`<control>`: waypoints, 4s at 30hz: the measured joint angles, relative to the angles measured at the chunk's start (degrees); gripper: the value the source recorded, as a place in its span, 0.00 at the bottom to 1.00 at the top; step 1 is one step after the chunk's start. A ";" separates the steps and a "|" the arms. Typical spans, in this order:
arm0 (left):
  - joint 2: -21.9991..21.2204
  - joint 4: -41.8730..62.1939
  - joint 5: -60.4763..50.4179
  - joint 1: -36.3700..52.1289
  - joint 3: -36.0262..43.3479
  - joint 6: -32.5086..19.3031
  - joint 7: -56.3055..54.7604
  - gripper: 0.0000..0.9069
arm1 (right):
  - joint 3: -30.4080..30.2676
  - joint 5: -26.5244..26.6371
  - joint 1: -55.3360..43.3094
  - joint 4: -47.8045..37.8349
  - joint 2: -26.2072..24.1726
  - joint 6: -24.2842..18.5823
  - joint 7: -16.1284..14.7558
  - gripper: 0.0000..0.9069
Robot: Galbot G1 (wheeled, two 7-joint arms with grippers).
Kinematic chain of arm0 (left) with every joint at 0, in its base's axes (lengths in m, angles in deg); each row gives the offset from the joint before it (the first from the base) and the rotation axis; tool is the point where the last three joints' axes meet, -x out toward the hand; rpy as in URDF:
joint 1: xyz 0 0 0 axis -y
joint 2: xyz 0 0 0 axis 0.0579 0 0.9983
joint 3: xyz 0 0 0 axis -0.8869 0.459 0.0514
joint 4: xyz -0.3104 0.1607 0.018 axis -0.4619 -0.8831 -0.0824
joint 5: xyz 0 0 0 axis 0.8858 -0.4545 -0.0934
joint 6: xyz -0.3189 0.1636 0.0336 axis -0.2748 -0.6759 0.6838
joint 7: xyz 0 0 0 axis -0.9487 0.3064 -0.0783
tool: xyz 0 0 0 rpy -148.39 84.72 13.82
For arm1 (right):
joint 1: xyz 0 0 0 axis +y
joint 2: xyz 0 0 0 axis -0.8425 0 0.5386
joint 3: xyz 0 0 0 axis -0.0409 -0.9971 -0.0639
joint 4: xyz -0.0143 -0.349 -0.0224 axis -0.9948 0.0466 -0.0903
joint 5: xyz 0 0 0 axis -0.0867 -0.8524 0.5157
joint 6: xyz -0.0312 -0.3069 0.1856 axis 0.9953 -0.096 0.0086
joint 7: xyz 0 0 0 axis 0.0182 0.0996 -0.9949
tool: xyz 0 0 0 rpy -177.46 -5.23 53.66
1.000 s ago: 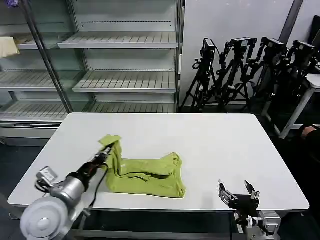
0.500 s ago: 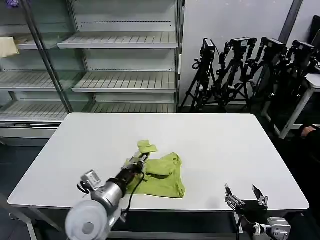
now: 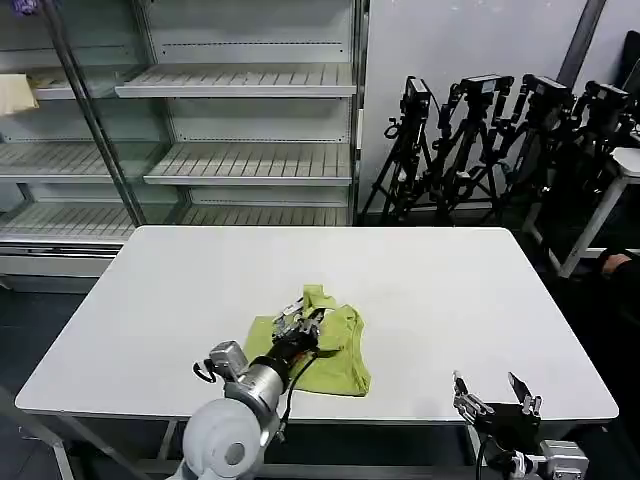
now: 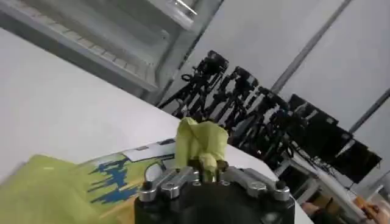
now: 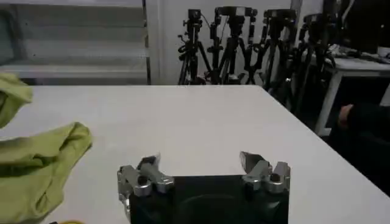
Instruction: Fold and organize the clothes.
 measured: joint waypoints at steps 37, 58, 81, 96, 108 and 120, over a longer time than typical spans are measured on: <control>7.88 -1.92 6.38 -8.04 -14.32 4.90 -3.51 1.00 | 2.17 1.34 -1.44 0.34 0.67 -0.06 -0.10 1.00; 5.81 4.85 18.95 -5.47 -14.64 5.00 -3.97 0.93 | 5.34 1.84 1.05 1.94 1.30 0.00 0.01 1.00; 3.93 7.18 29.01 -5.49 -16.35 5.03 -3.67 0.07 | 6.32 1.77 3.84 3.68 2.47 0.01 -0.11 1.00; 4.02 5.58 33.83 -6.19 -19.13 3.16 -4.52 0.07 | 6.61 2.35 3.62 3.68 2.21 0.01 -0.24 1.00; 14.31 4.49 34.28 -8.17 -32.76 4.17 -3.72 0.07 | 3.21 2.60 -2.05 3.68 1.98 -0.30 -0.75 1.00; 32.42 0.23 20.43 -14.14 -44.52 5.05 3.06 0.06 | -1.23 2.47 -8.22 -0.29 2.36 -1.34 -1.49 1.00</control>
